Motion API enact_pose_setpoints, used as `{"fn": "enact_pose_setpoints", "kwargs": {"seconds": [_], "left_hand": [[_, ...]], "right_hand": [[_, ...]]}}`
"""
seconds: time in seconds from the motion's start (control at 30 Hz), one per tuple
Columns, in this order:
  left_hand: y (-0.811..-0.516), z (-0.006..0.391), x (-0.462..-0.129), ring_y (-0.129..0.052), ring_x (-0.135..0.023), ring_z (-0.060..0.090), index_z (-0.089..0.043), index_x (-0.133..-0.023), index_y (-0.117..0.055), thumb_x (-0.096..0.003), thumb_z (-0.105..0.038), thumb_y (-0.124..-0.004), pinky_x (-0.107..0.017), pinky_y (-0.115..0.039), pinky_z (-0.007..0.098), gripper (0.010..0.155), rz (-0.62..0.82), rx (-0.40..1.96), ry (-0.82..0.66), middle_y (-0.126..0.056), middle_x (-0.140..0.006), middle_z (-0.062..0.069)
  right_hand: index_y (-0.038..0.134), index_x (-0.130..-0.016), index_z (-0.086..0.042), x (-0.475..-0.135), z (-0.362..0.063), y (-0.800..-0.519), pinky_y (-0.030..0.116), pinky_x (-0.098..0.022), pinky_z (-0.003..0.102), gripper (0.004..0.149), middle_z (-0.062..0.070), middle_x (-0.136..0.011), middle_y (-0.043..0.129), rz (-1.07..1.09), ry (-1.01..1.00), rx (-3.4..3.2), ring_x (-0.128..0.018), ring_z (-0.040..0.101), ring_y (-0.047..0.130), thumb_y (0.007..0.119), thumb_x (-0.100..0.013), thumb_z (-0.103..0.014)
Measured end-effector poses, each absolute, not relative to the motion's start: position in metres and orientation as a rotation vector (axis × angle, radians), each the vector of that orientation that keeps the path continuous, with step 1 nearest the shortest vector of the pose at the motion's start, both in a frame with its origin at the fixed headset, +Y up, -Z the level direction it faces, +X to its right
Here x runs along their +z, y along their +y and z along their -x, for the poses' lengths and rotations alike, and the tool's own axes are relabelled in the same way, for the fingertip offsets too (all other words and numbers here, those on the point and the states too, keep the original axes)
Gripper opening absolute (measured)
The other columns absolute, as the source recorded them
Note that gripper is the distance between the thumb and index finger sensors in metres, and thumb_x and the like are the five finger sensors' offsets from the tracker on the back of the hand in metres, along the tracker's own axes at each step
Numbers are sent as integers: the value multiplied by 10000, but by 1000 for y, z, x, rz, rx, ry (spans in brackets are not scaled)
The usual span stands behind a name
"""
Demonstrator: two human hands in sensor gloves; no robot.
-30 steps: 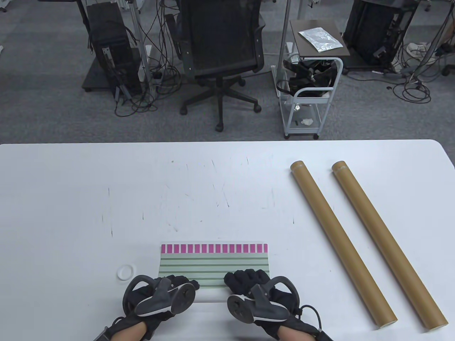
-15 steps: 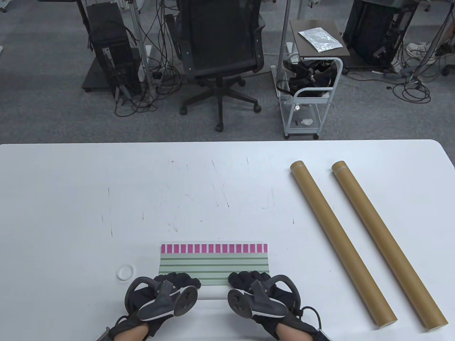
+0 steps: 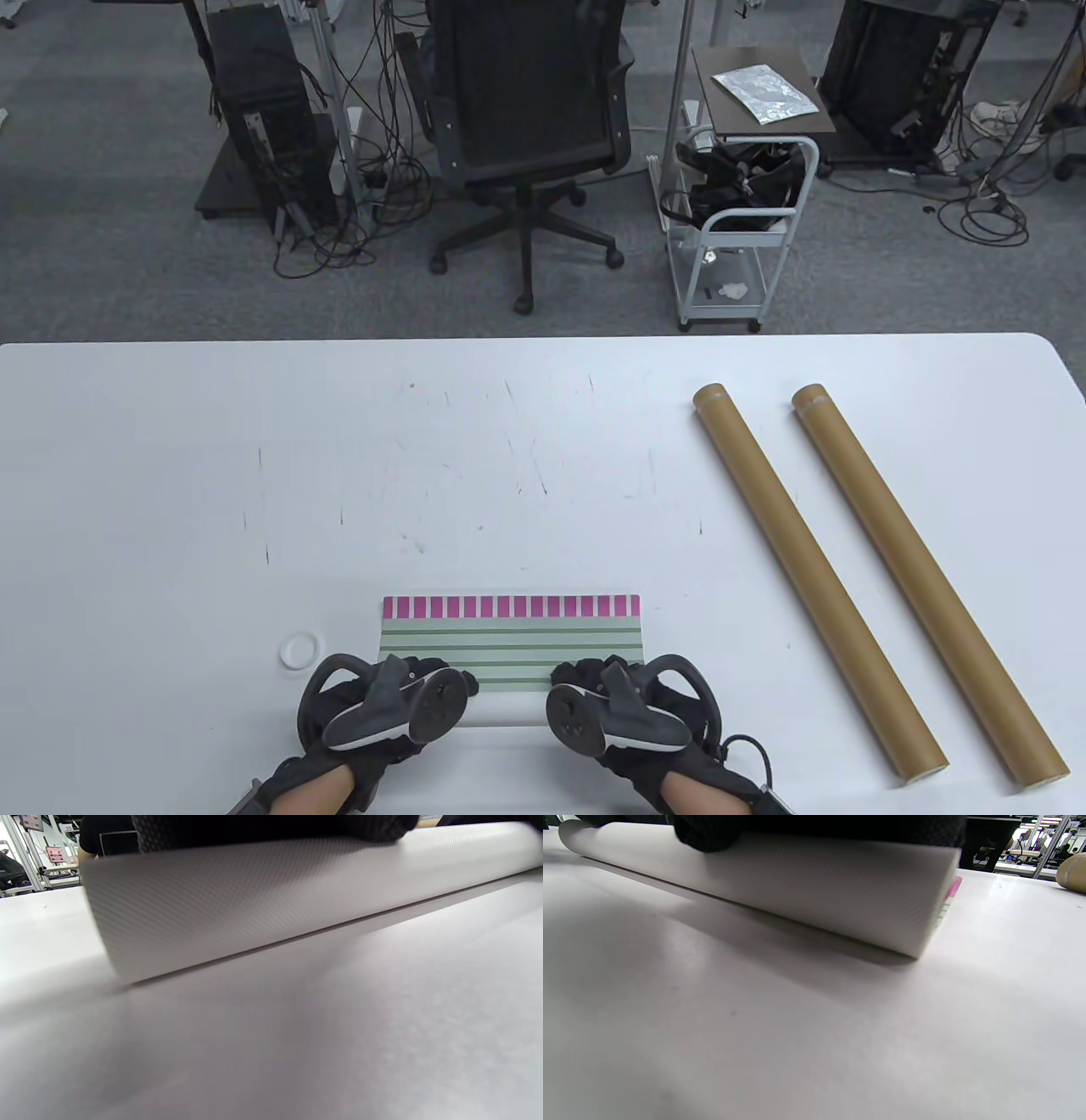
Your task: Roll up mouse pads and store in mailing tubes
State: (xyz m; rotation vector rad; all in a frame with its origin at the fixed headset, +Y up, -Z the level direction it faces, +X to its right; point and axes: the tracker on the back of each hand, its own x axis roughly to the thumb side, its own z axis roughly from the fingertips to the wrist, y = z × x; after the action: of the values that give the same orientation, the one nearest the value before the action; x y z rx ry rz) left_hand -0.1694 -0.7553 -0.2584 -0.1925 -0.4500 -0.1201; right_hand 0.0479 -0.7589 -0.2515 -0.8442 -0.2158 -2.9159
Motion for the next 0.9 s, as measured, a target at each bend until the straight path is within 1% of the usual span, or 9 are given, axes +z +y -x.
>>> {"fn": "enact_pose_setpoints", "kwargs": {"seconds": [0.1, 0.17, 0.33, 0.43, 0.53, 0.63, 0.73, 0.83, 0.9], "left_hand": [[-756, 169, -258, -934, -793, 125, -438, -894, -708, -428, -435, -649, -613, -835, 302, 469, 183, -133, -451, -864, -888, -136], [-756, 169, -258, -933, -792, 124, -440, -892, -708, -427, -436, -649, -611, -835, 303, 469, 184, -132, -451, -862, -889, -134], [-756, 168, -252, -918, -821, 143, -430, -918, -681, -435, -439, -640, -627, -823, 321, 485, 135, -174, -475, -838, -920, -119], [-752, 167, -248, -895, -847, 150, -423, -920, -675, -390, -515, -695, -654, -805, 326, 539, 71, -186, -490, -818, -933, -131], [-756, 166, -250, -906, -837, 125, -427, -926, -652, -380, -502, -737, -647, -814, 318, 558, 80, -231, -470, -817, -927, -133], [-758, 170, -256, -899, -853, 123, -437, -934, -642, -395, -490, -696, -655, -809, 324, 544, 141, -165, -449, -813, -936, -137], [-759, 172, -262, -876, -848, 136, -434, -934, -653, -403, -476, -684, -671, -790, 328, 534, 197, -104, -438, -820, -931, -121], [-755, 169, -258, -959, -721, 130, -411, -901, -721, -385, -477, -680, -547, -863, 269, 521, 226, -126, -498, -906, -841, -116], [-755, 169, -257, -978, -693, 122, -417, -890, -734, -388, -474, -672, -518, -878, 254, 509, 208, -136, -496, -923, -820, -126]], "right_hand": [[612, -1023, -188, -250, -49, -753, 702, -627, 506, 565, 83, -985, 732, 836, -83, -2906, -812, 325, 804, 673, -489, -364], [702, -934, -222, -249, -47, -751, 736, -594, 476, 468, 51, -876, 813, 830, -24, -2891, -712, 276, 859, 687, -485, -352], [676, -938, -219, -250, -45, -756, 731, -596, 480, 460, 56, -883, 790, 796, -60, -2888, -711, 282, 843, 663, -491, -326], [662, -956, -214, -254, -46, -760, 723, -606, 482, 459, 61, -908, 778, 755, -74, -2917, -730, 291, 837, 620, -509, -306], [661, -969, -204, -257, -49, -761, 718, -610, 488, 469, 71, -922, 776, 741, -110, -2958, -746, 303, 834, 594, -516, -301], [662, -989, -200, -256, -53, -756, 665, -652, 521, 490, 77, -967, 761, 756, -90, -2963, -828, 334, 787, 597, -515, -308], [651, -1007, -171, -257, -53, -759, 689, -634, 525, 529, 99, -962, 772, 755, -163, -2933, -807, 342, 813, 626, -506, -341], [660, -1011, -171, -257, -52, -758, 693, -627, 544, 526, 104, -977, 771, 761, -201, -2943, -820, 359, 812, 621, -510, -327], [643, -1016, -167, -255, -51, -761, 668, -642, 554, 523, 108, -989, 748, 764, -190, -2935, -837, 369, 789, 600, -515, -312]]}}
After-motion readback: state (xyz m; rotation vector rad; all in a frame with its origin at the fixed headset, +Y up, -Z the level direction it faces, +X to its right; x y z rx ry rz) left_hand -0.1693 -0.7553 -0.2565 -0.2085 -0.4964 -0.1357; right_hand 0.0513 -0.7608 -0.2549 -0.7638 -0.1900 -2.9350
